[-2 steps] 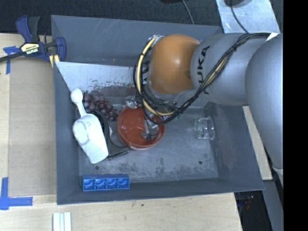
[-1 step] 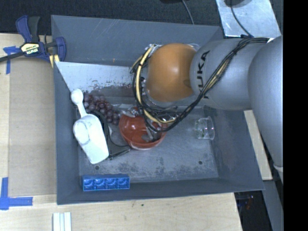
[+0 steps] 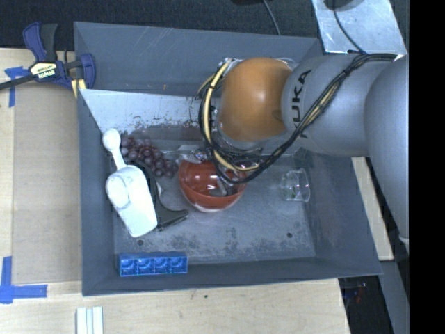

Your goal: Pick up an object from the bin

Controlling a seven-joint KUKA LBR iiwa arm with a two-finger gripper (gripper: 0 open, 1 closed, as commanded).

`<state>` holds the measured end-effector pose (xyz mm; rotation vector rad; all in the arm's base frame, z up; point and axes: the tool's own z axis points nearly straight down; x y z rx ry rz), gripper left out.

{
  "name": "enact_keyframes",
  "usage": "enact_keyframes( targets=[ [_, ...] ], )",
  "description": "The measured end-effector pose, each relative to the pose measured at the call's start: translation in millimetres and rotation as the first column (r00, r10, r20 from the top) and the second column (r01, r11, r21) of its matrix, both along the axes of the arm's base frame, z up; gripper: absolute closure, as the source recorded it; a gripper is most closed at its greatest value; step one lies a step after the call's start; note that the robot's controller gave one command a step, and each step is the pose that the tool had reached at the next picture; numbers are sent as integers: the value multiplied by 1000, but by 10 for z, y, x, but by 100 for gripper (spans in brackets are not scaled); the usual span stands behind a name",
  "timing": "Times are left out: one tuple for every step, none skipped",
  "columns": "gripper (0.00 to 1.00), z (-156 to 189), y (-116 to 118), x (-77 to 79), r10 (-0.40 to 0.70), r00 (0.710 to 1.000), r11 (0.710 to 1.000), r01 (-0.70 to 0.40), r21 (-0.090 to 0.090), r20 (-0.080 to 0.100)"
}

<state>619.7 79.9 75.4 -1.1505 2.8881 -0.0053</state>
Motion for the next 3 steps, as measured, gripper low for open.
enact_keyframes(
  targets=[
    [0,-4,36,14,-5,1000,1000,5,1,0],
    [0,347,-192,-257,291,957,957,-291,-8,2],
    [100,-5,-172,49,25,1000,1000,-25,6,9]
  ],
)
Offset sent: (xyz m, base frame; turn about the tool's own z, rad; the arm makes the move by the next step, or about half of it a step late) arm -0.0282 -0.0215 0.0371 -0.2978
